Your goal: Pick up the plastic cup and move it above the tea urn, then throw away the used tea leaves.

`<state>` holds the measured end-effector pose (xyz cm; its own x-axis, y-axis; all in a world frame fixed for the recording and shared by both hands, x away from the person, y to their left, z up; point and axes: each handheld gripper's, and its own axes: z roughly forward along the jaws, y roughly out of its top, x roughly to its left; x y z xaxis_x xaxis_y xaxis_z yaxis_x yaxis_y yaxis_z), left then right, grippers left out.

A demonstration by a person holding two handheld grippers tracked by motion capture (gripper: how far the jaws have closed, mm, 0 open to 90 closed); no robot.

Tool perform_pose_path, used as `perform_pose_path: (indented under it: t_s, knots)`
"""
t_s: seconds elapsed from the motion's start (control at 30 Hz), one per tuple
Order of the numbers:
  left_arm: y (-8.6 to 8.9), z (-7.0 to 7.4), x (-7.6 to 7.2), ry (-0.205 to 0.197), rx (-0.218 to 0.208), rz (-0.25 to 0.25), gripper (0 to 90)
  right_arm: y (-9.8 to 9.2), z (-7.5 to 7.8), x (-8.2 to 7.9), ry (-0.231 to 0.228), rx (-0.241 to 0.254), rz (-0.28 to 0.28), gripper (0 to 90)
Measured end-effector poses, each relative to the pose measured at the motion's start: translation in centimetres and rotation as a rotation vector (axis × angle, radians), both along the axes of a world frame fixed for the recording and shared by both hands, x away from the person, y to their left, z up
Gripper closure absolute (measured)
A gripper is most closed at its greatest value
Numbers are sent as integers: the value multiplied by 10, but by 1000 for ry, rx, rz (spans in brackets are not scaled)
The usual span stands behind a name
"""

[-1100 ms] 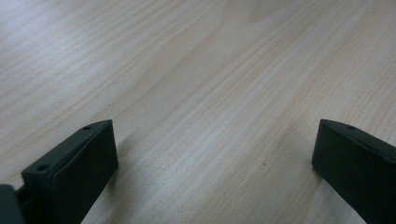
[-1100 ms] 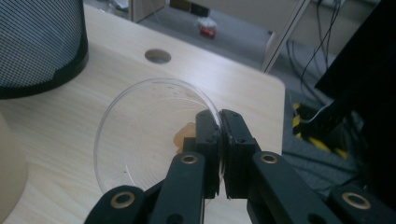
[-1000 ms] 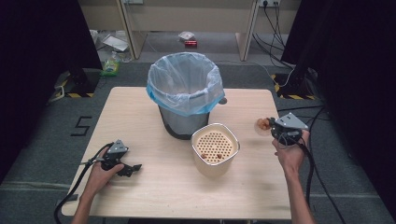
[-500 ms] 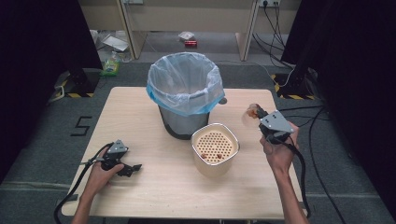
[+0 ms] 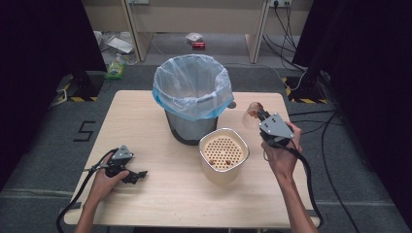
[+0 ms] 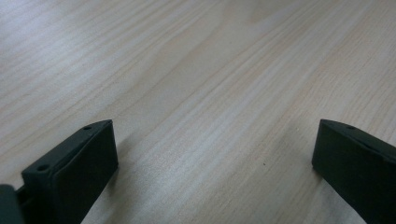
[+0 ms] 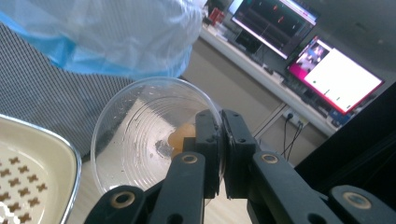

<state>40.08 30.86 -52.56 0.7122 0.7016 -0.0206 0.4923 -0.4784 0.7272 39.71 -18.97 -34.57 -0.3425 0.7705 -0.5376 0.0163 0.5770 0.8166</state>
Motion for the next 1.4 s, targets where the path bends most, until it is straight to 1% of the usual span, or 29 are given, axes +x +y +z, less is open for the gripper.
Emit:
perform_pose_path:
  t_s: [0.13, 0.37, 0.47, 0.5, 0.53, 0.57, 0.6, 0.63, 0.67, 0.7, 0.73, 0.77, 0.83, 0.9, 0.97, 1.0, 1.03, 1.07, 1.1, 1.13, 1.2, 1.27, 1.3, 1.4]
  knots:
    - [0, 0, 0, 0, 0, 0, 0, 6, 3, -3, -13, 0, 18, 867]
    - [0, 0, 0, 0, 0, 0, 0, 16, 2, -8, -28, -31, 44, 867]
    - [0, 0, 0, 0, 0, 0, 0, 23, 2, -11, -45, -54, 60, 867]
    - [0, 0, 0, 0, 0, 0, 0, 23, 2, -11, -45, -54, 60, 867]
    - [0, 0, 0, 0, 0, 0, 0, 27, 1, -13, -65, -76, 71, 867]
    - [0, 0, 0, 0, 0, 0, 0, 27, 1, -13, -65, -76, 71, 867]
    - [0, 0, 0, 0, 1, -1, 0, 32, -2, -15, -78, -97, 78, 865]
    - [0, 0, 0, 0, 0, 0, 0, 33, -3, -15, -82, -105, 81, 865]
    - [0, 0, 0, 0, 0, 0, 0, 34, -4, -16, -96, -118, 85, 865]
    - [0, 0, 0, 0, 0, 0, 0, 36, -5, -18, -106, -125, 83, 865]
    - [0, 0, 0, 0, 0, 0, 0, 36, -5, -18, -106, -125, 83, 865]
    - [0, 0, 0, 0, 0, 0, 0, 40, -9, -20, -142, -155, 84, 866]
    - [0, 0, 0, 0, 1, -1, 0, 44, -12, -23, -167, -181, 96, 866]
    - [0, 0, 0, -1, 1, -1, 0, 49, -15, -25, -205, -250, 115, 866]
    - [0, 0, 0, -1, 1, -1, 0, 56, -19, -27, -233, -317, 116, 866]
    - [0, 0, 0, -1, 0, 0, 0, 61, -22, -29, -260, -363, 122, 867]
    - [0, 0, 0, -1, 0, 0, 0, 61, -22, -29, -260, -363, 122, 867]
    - [0, 0, 0, -1, 0, 0, 0, 63, -23, -30, -282, -396, 123, 868]
    - [0, 0, 0, -1, 0, -1, 0, 70, -27, -33, -341, -480, 130, 870]
    - [0, 0, 0, -1, 0, 0, 0, 71, -28, -33, -351, -493, 133, 871]
    - [0, 0, 0, -1, 0, -1, 0, 73, -30, -34, -355, -497, 132, 872]
    - [0, 0, 0, -1, 0, -1, 0, 74, -37, -33, -380, -539, 127, 871]
    - [0, 0, 0, -1, 0, 0, 0, 75, -39, -34, -398, -567, 118, 872]
    - [0, 0, 0, -1, 0, 0, 0, 77, -46, -37, -439, -625, 116, 874]
